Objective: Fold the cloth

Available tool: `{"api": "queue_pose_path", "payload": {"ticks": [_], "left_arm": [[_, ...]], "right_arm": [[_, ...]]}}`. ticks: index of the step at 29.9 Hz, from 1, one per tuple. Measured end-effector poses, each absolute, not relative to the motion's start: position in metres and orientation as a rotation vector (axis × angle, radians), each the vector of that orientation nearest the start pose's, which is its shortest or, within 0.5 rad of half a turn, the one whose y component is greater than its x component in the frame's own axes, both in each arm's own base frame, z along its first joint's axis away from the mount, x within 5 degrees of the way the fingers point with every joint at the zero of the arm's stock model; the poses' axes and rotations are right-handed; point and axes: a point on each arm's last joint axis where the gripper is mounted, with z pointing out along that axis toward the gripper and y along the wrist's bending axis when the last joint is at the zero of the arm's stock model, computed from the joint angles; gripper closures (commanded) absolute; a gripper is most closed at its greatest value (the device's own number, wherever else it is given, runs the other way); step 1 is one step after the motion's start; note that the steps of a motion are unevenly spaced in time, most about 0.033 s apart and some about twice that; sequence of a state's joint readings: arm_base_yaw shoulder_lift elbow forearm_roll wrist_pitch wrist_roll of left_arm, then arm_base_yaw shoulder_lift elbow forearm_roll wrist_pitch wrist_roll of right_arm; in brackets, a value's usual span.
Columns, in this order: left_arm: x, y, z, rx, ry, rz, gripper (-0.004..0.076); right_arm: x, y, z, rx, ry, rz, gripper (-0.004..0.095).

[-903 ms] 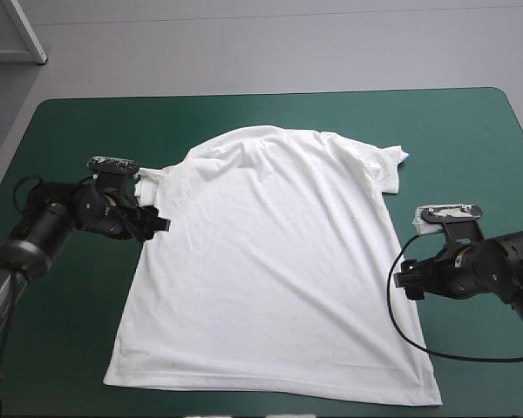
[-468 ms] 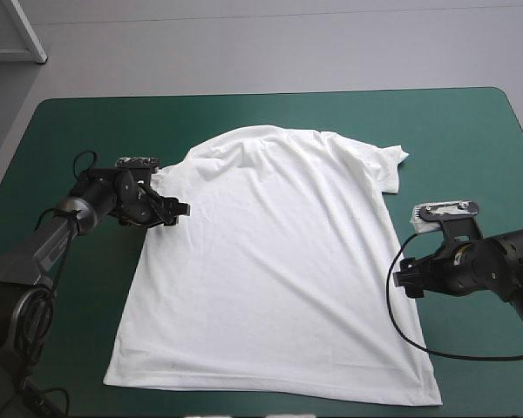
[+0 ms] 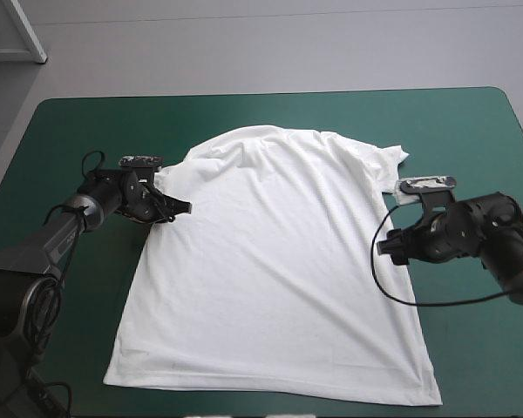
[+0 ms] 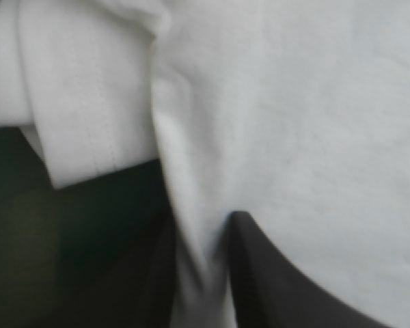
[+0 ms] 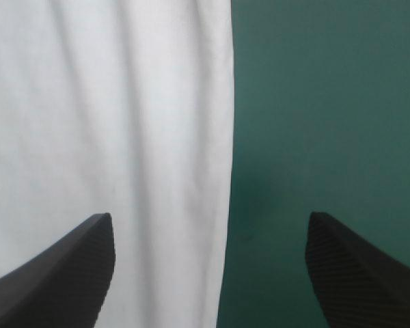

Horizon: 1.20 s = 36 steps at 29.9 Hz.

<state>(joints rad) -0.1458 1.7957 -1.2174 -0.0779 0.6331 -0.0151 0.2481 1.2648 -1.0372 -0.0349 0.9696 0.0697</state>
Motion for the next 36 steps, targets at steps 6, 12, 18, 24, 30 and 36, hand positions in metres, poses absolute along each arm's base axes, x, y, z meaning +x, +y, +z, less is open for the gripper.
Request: {"api": "queue_pose_path", "payload": {"ticks": [6,12,18,24,30,36], "left_arm": [[0.368,-0.058,0.209,0.148,2.695,-0.129,0.0731],[0.368,-0.058,0.208,0.153,2.699,-0.128,0.0731],[0.368,-0.058,0.209,0.158,2.700,-0.127,0.0731],[0.368,-0.059,0.209,0.158,2.700,-0.127,0.0731],[0.368,-0.059,0.208,0.158,2.701,-0.127,0.0731],[0.368,-0.058,0.212,0.153,2.684,-0.129,0.0734]], "right_arm": [[0.290,0.071,0.299,-0.242,2.647,0.065,0.0211],[0.341,0.078,0.269,-0.227,2.691,0.051,0.0211],[0.373,0.073,0.232,-0.178,2.770,0.042,0.0226],[0.385,0.079,0.217,-0.166,2.776,0.120,0.0414],[0.390,0.082,0.216,-0.175,2.751,0.163,0.0932],[0.389,0.082,0.223,-0.186,2.722,0.168,0.0926]]}}
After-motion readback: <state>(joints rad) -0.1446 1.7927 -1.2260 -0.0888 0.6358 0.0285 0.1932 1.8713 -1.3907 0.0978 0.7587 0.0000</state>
